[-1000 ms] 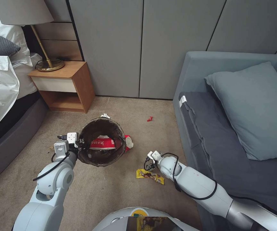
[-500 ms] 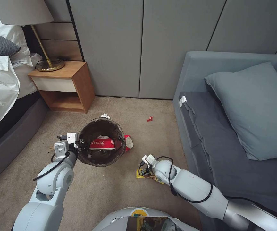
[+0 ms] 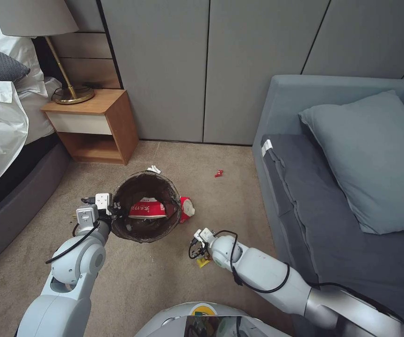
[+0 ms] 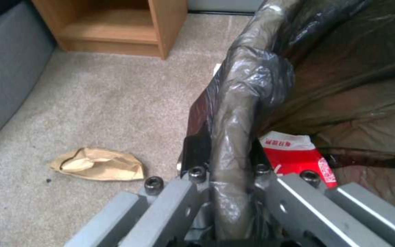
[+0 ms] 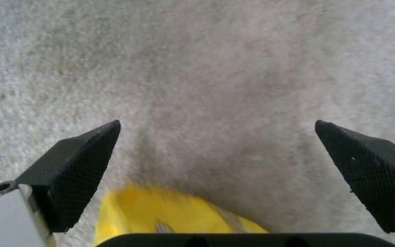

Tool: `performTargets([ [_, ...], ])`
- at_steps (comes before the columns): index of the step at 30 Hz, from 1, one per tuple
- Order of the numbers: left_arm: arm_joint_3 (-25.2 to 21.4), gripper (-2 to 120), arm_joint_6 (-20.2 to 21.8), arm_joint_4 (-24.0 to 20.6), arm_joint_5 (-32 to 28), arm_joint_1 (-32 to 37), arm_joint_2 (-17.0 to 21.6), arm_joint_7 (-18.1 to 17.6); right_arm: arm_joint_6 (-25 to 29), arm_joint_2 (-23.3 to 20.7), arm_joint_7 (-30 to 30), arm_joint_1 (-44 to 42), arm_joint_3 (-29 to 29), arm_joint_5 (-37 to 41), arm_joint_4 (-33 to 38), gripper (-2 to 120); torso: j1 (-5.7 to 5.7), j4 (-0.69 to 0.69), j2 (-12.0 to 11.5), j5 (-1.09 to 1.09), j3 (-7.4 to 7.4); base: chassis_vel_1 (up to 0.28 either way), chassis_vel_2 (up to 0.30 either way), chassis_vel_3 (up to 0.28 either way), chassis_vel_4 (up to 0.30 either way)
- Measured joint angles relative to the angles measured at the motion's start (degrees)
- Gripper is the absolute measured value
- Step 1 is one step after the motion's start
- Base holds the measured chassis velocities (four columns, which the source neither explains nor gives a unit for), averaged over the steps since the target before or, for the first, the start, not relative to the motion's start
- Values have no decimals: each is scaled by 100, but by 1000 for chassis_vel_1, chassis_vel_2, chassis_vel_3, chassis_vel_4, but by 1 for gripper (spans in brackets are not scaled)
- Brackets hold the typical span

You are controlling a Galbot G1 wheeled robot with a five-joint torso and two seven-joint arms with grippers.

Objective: Pick up the trash bin, then pick up the garbage from the floor and place it into the trash bin.

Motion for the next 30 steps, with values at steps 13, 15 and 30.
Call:
performTargets([
  [13, 22, 0, 0, 72, 2, -55, -11, 35, -12, -229, 80, -376, -142, 48, 234, 100, 0, -1, 0, 0, 0, 0, 0, 0, 0],
  [15, 21, 0, 0, 73, 2, -55, -9, 40, -10, -291, 86, -423, -126, 55, 269, 100, 0, -2, 0, 0, 0, 0, 0, 0, 0],
  [30, 76, 0, 0, 113, 16, -103, -1, 43, 76, -812, 109, -876, 374, 60, 553, 100, 0, -1, 0, 2, -1, 0, 0, 0, 0],
])
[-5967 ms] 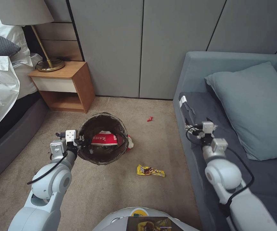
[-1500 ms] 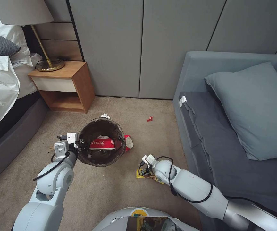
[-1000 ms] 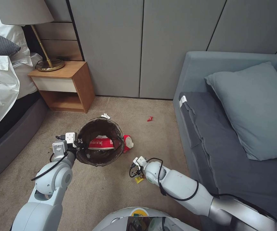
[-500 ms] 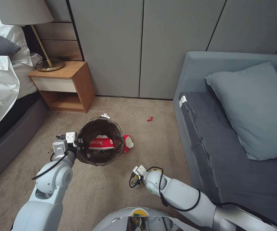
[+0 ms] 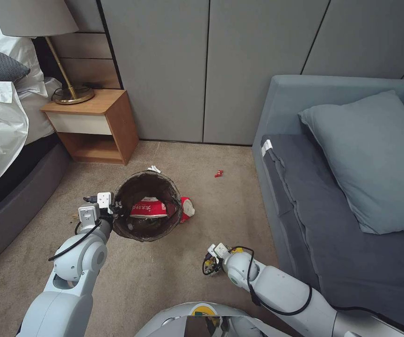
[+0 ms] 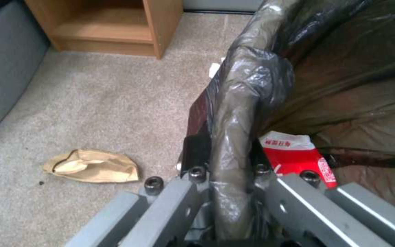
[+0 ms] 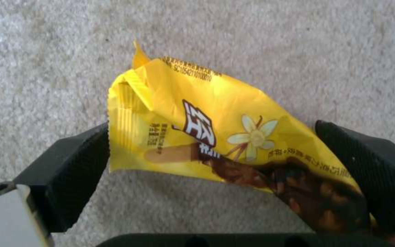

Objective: Pick up the trash bin, then pick up the garbage from the floor and place it into the trash bin.

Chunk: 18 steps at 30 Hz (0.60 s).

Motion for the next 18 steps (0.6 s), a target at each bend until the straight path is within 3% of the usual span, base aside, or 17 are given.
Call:
performTargets([
  [18, 3, 0, 0, -14, 0, 8, 22, -17, 106, -14, -94, -158, 167, -100, -97, 94, -1, -1, 1, -3, 0, 0, 0, 0, 0],
])
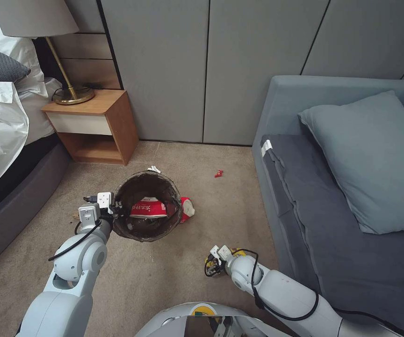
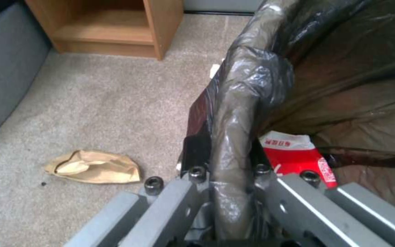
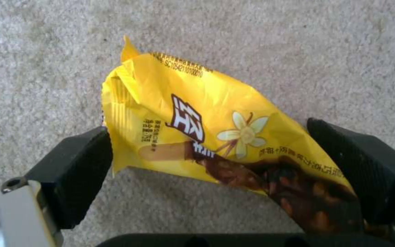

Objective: Pick up the trash bin, then pick up the garbage from the floor and place it into the trash bin.

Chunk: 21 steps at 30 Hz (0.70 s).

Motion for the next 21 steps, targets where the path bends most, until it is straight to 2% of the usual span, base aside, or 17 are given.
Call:
performTargets([
  [14, 1, 0, 0, 5, 16, 0, -19, -11, -11, -125, -9, -25, 129, -6, 90, 94, 1, 4, -2, 7, 2, 0, 0, 0, 0],
  [17, -6, 0, 0, 5, 17, -5, -13, -13, -89, -220, 53, -13, 162, 19, 206, 88, 1, 0, -2, -7, 3, 0, 0, 0, 0],
  [18, -8, 0, 0, 5, 17, -10, -9, -12, -144, -280, 97, 0, 167, 68, 308, 82, 1, -1, -3, 4, 3, 0, 0, 0, 0],
  [19, -8, 0, 0, 5, 17, -10, -9, -12, -144, -280, 97, 0, 167, 68, 308, 82, 1, -1, -3, 4, 3, 0, 0, 0, 0],
  [21, -13, 0, 0, 12, 17, -11, -6, -13, -216, -396, 158, 38, 179, 159, 499, 75, 1, -2, -3, -4, 3, 0, 0, 0, 0],
])
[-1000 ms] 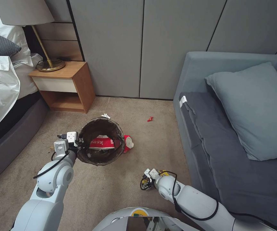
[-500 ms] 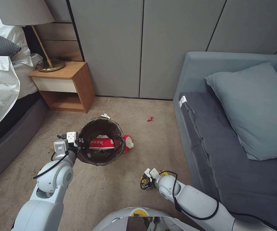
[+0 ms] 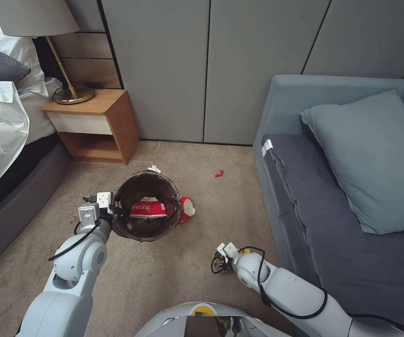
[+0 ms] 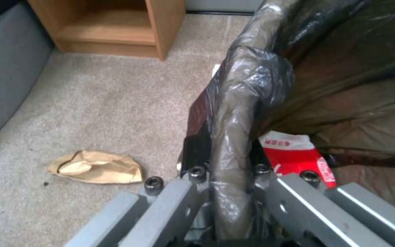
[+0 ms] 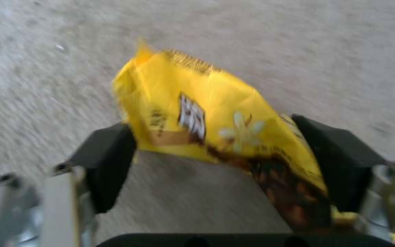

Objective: Pick up the trash bin, then pick up the garbage from the floor and place it into the trash bin.

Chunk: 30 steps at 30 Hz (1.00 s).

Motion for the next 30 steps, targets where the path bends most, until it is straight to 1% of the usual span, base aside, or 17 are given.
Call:
performTargets([
  [1, 0, 0, 0, 7, 0, 1, -1, 2, -21, -44, 14, 19, 7, 45, 86, 70, 0, 0, 0, -2, 0, 0, 0, 0, 0],
  [2, 0, 0, 0, 17, 0, 1, -7, 2, -43, -98, 29, 37, 13, 118, 202, 66, 0, 1, 0, 3, -1, 0, 0, 0, 0],
  [3, 0, 0, 0, 17, 0, 1, -7, 2, -43, -98, 29, 37, 13, 118, 202, 66, 0, 1, 0, 3, -1, 0, 0, 0, 0],
  [4, 2, 0, 0, 28, 9, 0, -17, -1, -59, -136, 42, 45, 25, 162, 267, 60, 0, 2, 0, 6, -1, 0, 0, 0, 0],
  [5, 21, 0, 0, 43, 22, -5, -34, 1, -68, -165, 63, 43, 64, 189, 314, 53, 0, 2, 0, 4, -1, 0, 0, 0, 0],
  [6, 21, 0, 0, 43, 22, -5, -34, 1, -68, -165, 63, 43, 64, 189, 314, 53, 0, 2, 0, 4, -1, 0, 0, 0, 0],
  [7, 33, 0, 0, 49, 25, -8, -41, 5, -69, -175, 68, 37, 89, 202, 339, 51, 0, 2, 0, 4, -1, 0, 0, 0, 0],
  [8, 49, 0, 0, 54, 30, -17, -47, 6, -70, -189, 71, 21, 121, 221, 379, 45, 0, 2, 0, 5, -1, 0, 0, 0, 0],
  [10, 54, 0, 0, 62, 35, -32, -49, 5, -70, -211, 71, -3, 155, 231, 427, 36, 0, 1, 0, 5, -1, 0, 0, 0, 0],
  [11, 54, 0, 0, 62, 35, -32, -49, 5, -70, -211, 71, -3, 155, 231, 427, 36, 0, 1, 0, 5, -1, 0, 0, 0, 0],
  [13, 56, 0, 0, 72, 38, -36, -46, 5, -68, -225, 69, -17, 201, 247, 484, 25, 0, 2, 0, 5, -1, 0, 0, 0, 0],
  [14, 56, 0, 0, 73, 38, -36, -46, 5, -67, -226, 68, -17, 209, 253, 491, 22, 0, 2, 0, 5, -1, 0, 0, 0, 0],
  [15, 56, 0, 0, 73, 38, -36, -46, 5, -67, -226, 68, -17, 209, 253, 491, 22, 0, 2, 0, 5, -1, 0, 0, 0, 0],
  [17, 61, 0, 0, 82, 41, -35, -47, 5, -63, -228, 66, 0, 240, 280, 519, 11, 0, 2, 0, 5, -1, 0, 0, 0, 0],
  [18, 61, 0, 0, 82, 41, -35, -47, 5, -63, -228, 66, 0, 240, 280, 519, 11, 0, 2, 0, 5, -1, 0, 0, 0, 0],
  [20, 61, 0, 0, 84, 42, -36, -49, 5, -63, -228, 67, 31, 262, 311, 530, 0, 0, 2, 1, 5, -2, 0, 0, 0, 0],
  [30, 55, 0, 0, 70, 45, -14, -52, 5, -39, -252, 65, -30, 380, 321, 633, 0, 0, 3, 1, 6, -2, 0, 0, 0, 0],
])
